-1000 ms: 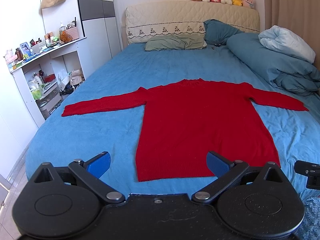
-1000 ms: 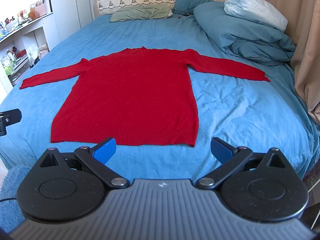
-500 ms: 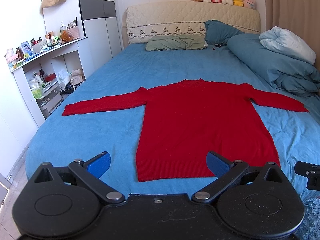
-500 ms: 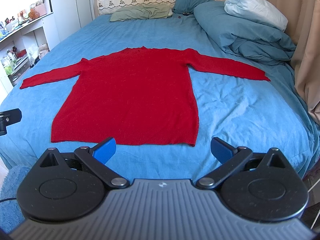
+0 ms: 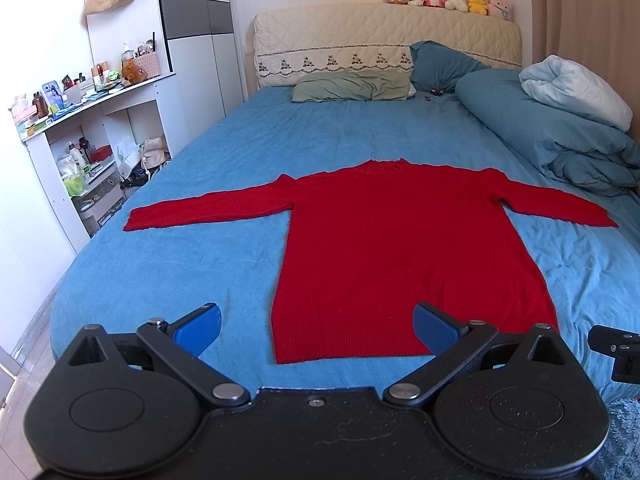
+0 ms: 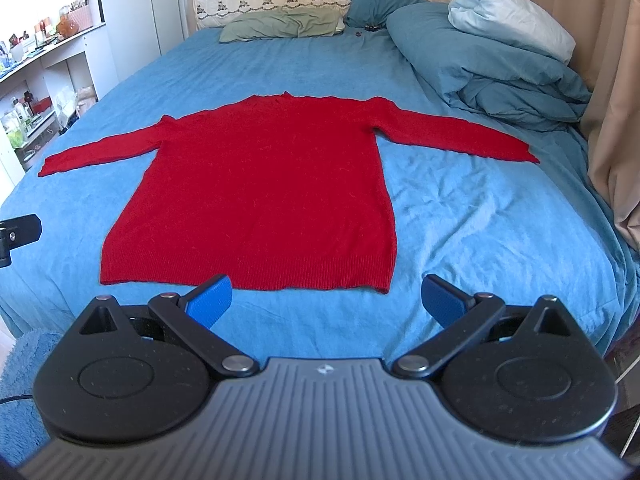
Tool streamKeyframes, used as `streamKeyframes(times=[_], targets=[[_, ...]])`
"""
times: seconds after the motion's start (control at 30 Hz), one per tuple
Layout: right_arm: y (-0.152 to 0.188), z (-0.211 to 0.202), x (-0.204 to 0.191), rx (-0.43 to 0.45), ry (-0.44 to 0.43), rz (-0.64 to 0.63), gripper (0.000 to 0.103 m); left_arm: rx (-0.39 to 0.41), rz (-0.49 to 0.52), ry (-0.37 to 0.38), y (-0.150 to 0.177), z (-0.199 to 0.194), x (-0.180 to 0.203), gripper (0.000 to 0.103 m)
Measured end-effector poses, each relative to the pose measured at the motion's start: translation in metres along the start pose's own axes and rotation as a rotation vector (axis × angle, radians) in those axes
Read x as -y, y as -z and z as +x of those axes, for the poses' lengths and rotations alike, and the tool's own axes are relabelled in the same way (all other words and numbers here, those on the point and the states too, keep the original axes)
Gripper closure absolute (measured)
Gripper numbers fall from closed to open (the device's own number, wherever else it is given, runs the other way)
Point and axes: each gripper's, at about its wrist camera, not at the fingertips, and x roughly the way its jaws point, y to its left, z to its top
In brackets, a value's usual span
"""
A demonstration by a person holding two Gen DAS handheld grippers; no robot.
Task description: Fold small clothes
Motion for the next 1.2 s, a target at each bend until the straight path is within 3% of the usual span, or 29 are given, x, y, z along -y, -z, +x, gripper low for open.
streamKeyframes(times=[0.6, 0.8, 0.93, 1.2], targets=[[-0.002, 0.0, 0.0, -0.002, 0.002, 0.004, 0.0, 0.0, -0.01, 0.004, -0.002, 0.0, -0.003, 0.0], [-0.011, -0.004, 0.006, 0.021, 0.032, 0.019, 0.0, 0.05, -0.003, 0.032, -0.011, -0.002, -0.001, 0.0], [-0.028, -0.005, 0.021, 0.05, 0.066, 0.056, 0.0, 0.087, 0.01, 0.068, -0.034, 0.006, 0.006, 0.0], [-0.091, 0.018, 0.079, 0.146, 0.155, 0.16, 0.0, 0.165, 0.098, 0.199, -0.123, 0.054, 0.054, 0.0]])
